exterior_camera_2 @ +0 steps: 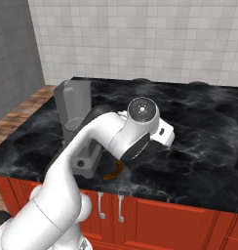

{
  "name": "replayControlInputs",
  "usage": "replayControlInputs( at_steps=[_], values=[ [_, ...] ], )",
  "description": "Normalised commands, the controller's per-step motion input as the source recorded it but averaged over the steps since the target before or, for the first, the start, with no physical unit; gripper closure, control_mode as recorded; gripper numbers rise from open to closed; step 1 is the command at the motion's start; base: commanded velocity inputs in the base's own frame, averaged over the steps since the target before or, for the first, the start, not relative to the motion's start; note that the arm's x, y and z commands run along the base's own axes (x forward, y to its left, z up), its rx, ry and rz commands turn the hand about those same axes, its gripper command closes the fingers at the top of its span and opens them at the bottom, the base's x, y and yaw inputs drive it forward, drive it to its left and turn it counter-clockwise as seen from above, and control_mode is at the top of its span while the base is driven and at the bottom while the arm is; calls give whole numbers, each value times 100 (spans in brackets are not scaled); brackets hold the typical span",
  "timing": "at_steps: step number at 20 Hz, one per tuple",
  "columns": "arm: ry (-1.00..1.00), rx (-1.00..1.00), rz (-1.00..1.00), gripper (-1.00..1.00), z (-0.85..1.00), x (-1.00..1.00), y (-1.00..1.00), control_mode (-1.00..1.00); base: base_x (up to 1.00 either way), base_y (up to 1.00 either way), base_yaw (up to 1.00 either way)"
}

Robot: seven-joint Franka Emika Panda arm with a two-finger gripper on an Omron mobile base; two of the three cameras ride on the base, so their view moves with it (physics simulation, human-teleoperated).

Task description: Open the blender lid, put the banana in the blender, close the lid, and start the blender.

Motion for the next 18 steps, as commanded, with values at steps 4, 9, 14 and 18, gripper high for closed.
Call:
replayControlInputs(
  at_steps=[4,9,14,18],
  values=[
    [15,0,0,100,-90,26,-59,-100,0,0,0],
    [29,-11,0,100,-73,42,-18,-100,0,0,0],
    [23,-3,0,100,-48,28,-9,-100,0,0,0],
    [15,0,0,100,-52,19,-1,-100,0,0,0]
  ],
)
